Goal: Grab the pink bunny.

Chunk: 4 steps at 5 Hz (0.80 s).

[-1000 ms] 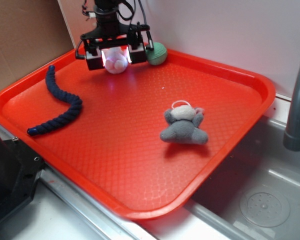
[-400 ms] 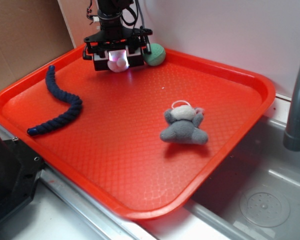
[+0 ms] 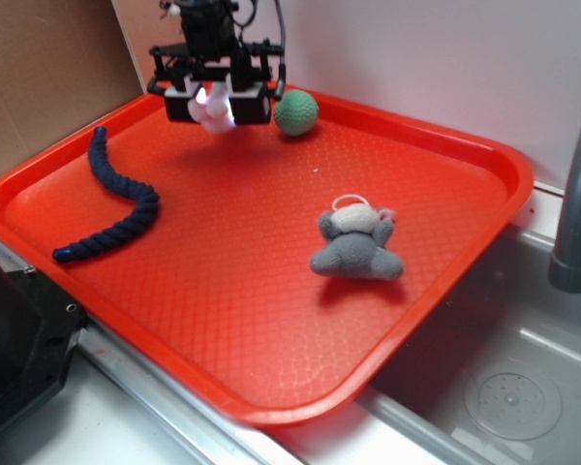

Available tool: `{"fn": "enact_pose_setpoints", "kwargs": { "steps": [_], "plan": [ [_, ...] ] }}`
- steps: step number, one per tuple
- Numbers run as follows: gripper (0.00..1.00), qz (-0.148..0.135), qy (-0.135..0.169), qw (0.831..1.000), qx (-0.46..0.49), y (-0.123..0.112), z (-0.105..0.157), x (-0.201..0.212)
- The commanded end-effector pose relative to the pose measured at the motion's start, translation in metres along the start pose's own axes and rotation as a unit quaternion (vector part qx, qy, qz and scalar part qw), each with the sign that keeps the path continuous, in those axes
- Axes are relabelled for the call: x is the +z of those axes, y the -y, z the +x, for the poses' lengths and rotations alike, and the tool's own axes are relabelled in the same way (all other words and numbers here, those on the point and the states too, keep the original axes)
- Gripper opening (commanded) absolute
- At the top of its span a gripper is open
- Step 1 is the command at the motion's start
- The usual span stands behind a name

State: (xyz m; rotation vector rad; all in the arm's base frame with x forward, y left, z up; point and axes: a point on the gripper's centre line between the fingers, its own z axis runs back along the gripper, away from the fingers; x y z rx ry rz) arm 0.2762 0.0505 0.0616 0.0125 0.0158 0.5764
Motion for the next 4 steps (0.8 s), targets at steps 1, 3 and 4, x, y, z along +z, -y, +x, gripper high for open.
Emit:
{"fn": "enact_pose_setpoints", "kwargs": {
  "steps": [1, 3, 4],
  "plan": [
    [0.00, -0.076, -0.018, 0.983, -0.163, -0.004, -0.043, 0.077],
    [0.00, -0.083, -0.016, 0.964, -0.251, -0.004, -0.096, 0.117],
    [0.00, -0.079, 0.020, 0.965, -0.248, -0.012, -0.120, 0.130]
  ]
}}
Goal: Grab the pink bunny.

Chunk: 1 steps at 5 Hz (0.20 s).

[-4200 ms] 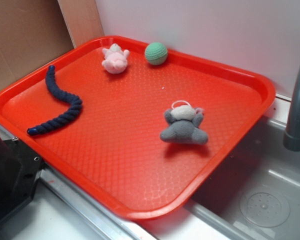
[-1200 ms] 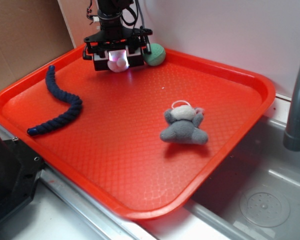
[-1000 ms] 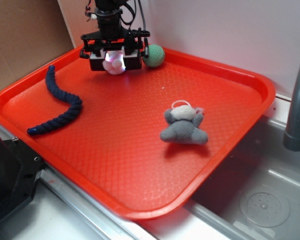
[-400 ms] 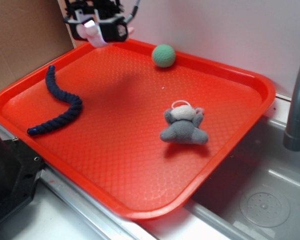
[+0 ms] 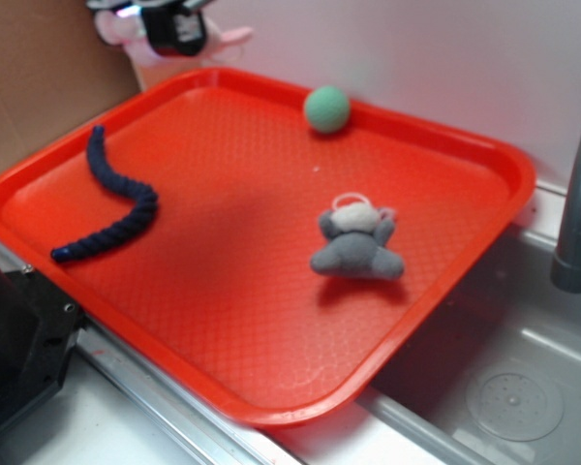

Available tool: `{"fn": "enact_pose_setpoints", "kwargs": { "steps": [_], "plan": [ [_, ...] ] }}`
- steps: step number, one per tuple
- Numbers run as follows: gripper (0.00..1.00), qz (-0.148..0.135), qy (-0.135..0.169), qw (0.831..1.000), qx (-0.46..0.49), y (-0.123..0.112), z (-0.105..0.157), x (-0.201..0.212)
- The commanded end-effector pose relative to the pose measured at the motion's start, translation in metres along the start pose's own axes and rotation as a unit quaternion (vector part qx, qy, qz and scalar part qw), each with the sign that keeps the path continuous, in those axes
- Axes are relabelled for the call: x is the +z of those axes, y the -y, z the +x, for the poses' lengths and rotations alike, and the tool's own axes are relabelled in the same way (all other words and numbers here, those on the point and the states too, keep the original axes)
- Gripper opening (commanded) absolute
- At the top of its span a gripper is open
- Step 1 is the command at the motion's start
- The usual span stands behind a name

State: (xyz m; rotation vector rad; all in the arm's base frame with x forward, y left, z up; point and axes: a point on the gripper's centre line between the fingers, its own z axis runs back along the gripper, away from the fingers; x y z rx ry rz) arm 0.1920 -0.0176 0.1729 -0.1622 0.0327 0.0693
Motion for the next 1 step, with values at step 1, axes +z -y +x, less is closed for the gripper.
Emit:
{"fn": "enact_pose_setpoints", "kwargs": {
  "steps": [1],
  "plan": [
    [0.00, 0.007, 0.060, 0.998, -0.004, -0.0086, -0.0241, 0.0247]
  ]
}}
